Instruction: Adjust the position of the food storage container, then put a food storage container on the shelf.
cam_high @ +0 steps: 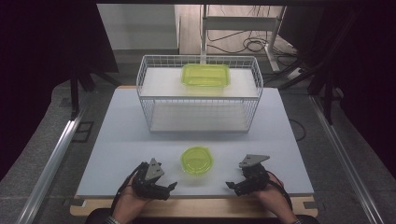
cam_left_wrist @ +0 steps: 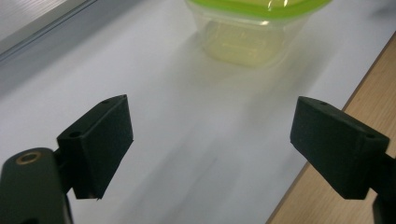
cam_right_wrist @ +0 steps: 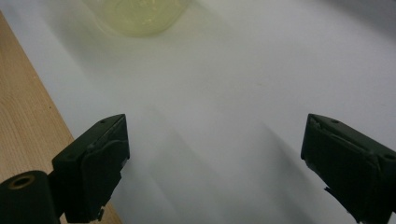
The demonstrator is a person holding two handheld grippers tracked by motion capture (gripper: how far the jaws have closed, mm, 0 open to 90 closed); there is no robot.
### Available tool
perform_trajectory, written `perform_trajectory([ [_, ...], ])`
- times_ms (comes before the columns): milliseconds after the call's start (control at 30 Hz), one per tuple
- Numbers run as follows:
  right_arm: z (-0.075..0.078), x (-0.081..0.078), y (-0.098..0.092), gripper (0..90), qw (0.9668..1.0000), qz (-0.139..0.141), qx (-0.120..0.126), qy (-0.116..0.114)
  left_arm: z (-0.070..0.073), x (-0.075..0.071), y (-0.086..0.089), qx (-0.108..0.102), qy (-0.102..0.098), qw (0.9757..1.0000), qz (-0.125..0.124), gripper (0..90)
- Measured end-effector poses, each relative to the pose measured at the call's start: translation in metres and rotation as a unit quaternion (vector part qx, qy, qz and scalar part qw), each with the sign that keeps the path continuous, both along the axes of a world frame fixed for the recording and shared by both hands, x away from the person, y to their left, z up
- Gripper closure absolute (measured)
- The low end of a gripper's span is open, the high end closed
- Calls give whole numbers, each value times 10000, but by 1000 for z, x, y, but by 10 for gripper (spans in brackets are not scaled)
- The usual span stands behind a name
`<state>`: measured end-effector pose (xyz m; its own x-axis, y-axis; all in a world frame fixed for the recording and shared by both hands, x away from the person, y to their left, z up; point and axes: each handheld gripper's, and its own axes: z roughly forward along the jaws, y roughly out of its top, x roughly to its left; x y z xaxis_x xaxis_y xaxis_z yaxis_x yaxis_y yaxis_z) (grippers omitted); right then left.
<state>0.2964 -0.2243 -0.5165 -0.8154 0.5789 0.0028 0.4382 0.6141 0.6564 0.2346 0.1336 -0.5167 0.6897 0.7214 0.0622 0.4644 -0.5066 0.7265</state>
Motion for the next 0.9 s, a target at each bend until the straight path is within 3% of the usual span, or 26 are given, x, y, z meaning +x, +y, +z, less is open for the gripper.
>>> perform_trajectory([
  [233, 0, 1, -1, 80, 10000, 0, 81, -17, -6, -6, 5, 159, -45, 9998, 87, 48],
  [400, 2, 1, -2, 62, 9996, -41, 266, 14, -7, -7, 8, 117, -141, 9998, 78, 28],
  [733, 9, 1, -4, 40, 9980, -48, 588, -233, -5, -5, 14, -162, -249, 9995, 68, 21],
  [900, 10, 5, -2, 41, 9968, -187, 780, -10, -7, -5, 12, -114, -159, 9998, 32, 26],
])
